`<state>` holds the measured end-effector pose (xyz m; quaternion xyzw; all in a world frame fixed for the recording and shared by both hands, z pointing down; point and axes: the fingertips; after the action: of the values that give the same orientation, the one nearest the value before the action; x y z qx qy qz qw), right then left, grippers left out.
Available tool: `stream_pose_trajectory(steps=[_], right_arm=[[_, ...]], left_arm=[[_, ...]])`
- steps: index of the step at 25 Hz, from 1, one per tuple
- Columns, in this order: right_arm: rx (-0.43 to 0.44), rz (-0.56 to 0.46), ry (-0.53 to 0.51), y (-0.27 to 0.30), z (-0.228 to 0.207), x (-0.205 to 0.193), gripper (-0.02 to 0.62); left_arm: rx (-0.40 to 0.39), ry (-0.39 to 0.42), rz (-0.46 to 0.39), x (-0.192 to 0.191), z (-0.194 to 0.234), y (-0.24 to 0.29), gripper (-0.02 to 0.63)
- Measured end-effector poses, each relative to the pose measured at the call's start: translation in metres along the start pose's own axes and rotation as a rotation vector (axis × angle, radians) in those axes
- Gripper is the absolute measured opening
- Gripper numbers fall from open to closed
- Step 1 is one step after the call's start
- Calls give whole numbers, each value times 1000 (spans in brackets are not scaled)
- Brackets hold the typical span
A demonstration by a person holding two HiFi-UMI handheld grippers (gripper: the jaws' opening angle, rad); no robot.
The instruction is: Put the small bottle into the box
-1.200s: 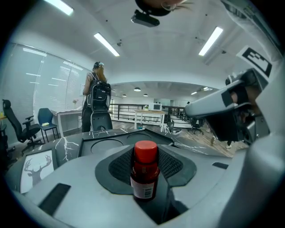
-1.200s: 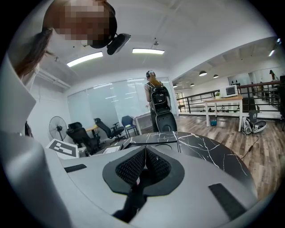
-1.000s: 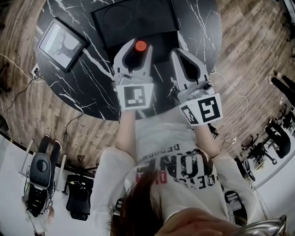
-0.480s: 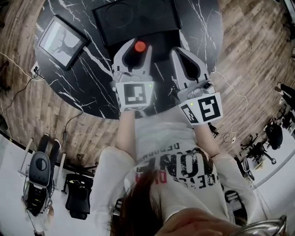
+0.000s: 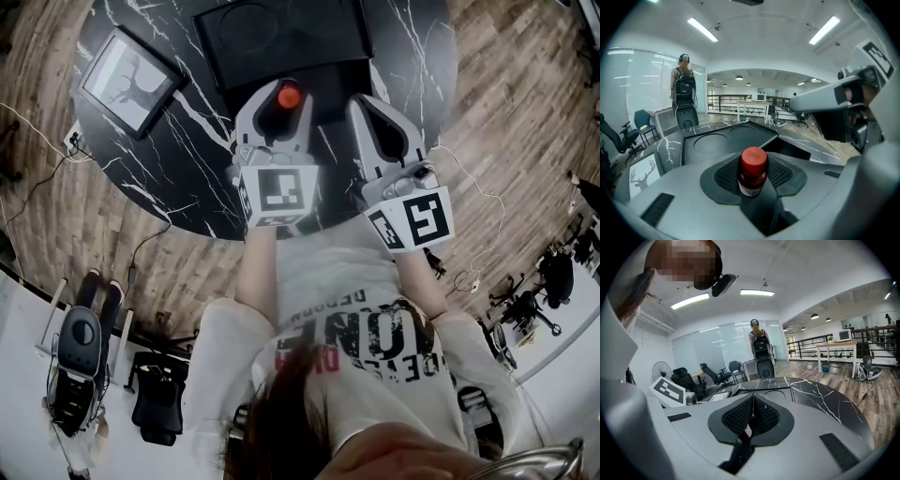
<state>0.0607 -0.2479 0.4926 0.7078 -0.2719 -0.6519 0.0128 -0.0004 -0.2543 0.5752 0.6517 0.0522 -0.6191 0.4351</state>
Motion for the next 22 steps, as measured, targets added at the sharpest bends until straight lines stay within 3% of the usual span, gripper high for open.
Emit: stream_pose_trajectory(steps=[9,22], right_arm=[[-6,-1,5,-1,3,1,2],[-18,-10,0,-4,3,6,2]], left_arm=[[-3,-43,-24,2,4,0,153],[-1,-18,-26,1,2,0,155]])
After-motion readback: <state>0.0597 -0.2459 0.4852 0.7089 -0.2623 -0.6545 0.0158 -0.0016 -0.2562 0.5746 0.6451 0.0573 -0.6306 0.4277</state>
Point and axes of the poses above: the fingertips, and each gripper's own axes: y forward along the fingers, z to its left, x out of its top, and after that the axes turned 10 degrees about -x, right-handed
